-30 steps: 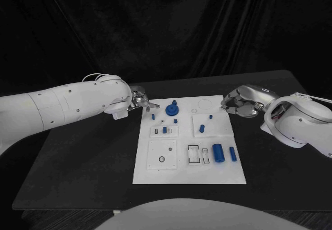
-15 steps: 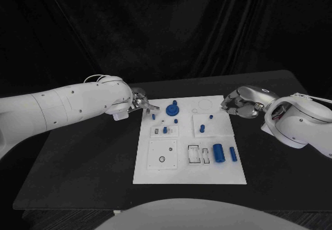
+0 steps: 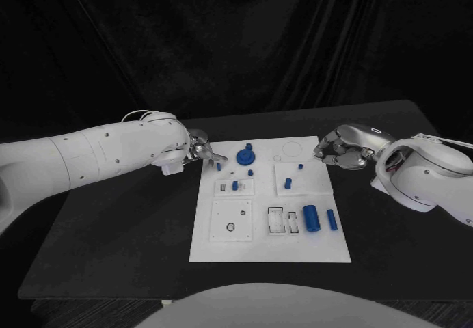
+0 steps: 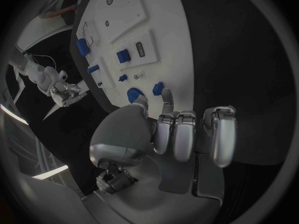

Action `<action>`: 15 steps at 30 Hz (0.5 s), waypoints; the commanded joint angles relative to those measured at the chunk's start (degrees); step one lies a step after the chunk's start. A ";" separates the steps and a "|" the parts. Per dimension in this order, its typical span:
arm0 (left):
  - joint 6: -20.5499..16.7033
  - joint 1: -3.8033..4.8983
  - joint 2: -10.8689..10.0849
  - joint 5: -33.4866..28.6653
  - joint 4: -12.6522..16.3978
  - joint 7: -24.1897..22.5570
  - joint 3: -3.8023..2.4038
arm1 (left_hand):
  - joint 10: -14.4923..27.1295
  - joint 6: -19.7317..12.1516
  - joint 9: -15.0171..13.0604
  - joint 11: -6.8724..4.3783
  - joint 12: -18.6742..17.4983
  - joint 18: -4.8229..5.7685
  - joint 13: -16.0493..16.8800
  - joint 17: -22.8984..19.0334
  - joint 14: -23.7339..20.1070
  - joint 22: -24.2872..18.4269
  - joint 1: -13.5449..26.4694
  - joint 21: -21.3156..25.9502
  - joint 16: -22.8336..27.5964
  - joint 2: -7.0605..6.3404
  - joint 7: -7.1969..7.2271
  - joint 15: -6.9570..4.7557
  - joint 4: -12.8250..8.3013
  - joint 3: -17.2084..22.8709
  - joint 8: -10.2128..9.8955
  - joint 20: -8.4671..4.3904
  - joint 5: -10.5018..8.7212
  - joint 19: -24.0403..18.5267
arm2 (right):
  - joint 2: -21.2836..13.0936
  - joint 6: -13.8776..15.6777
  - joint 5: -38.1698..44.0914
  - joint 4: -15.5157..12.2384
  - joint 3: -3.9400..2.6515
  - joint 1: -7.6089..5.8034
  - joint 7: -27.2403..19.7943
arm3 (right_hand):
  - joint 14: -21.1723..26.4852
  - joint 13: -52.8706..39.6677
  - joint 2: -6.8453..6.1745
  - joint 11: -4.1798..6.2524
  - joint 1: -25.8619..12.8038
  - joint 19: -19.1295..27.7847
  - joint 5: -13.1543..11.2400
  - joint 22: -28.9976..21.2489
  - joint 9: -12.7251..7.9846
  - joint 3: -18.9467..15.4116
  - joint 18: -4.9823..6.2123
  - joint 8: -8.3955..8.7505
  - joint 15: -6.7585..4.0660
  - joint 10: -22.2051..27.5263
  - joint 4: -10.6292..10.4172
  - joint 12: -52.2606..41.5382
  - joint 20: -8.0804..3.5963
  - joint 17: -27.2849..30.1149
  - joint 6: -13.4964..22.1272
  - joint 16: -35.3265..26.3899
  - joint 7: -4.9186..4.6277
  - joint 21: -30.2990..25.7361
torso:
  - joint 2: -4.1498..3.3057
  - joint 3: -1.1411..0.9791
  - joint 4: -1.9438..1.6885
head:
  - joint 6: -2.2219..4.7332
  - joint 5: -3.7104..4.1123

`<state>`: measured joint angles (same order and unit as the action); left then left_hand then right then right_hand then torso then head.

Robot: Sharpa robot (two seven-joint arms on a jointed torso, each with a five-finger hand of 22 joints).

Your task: Assemble the parts on the task board

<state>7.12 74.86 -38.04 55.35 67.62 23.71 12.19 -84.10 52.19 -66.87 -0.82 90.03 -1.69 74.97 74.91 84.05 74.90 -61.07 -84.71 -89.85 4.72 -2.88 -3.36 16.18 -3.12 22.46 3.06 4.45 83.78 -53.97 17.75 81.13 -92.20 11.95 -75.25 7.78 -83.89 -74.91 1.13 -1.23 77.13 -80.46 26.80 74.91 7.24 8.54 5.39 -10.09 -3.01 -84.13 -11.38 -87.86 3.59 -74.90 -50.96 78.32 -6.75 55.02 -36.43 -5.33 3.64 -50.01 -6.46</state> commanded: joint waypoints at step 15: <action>1.27 -0.89 0.67 0.06 -0.75 -1.21 -0.03 | -5.90 0.33 0.37 0.24 -0.03 -0.25 15.03 15.09 5.95 11.51 -2.44 0.53 -0.15 0.76 -0.20 0.23 -1.54 0.69 -0.94 0.32 2.72 0.65 | -0.21 -0.52 0.39 -0.01 -0.04 0.20 0.89 | -2.69 -11.35 -0.17 -0.16 0.65 0.29 0.46 6.27 -0.16 0.73 1.01 0.21 0.39 -2.39 0.16 0.50 -0.07 -0.36 0.04 -0.36 -0.04 -0.81 | -0.04 0.00 0.03 | 0.01 0.08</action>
<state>7.77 74.10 -37.47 55.35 66.89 23.58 12.20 -84.11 52.19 -66.57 -0.82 90.03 -1.69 74.96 74.91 84.05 74.91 -62.89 -84.48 -89.85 5.44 -2.87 -3.36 14.84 -2.43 21.71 3.06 6.98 83.78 -54.09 17.47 81.13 -92.16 11.95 -75.19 7.84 -83.89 -74.91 0.90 -1.24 77.37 -80.46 27.02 74.94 7.17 9.02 5.40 -10.08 -3.01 -84.13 -11.22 -87.59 3.59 -74.90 -50.96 78.32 -6.75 54.57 -36.46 -5.31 3.63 -50.01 -6.37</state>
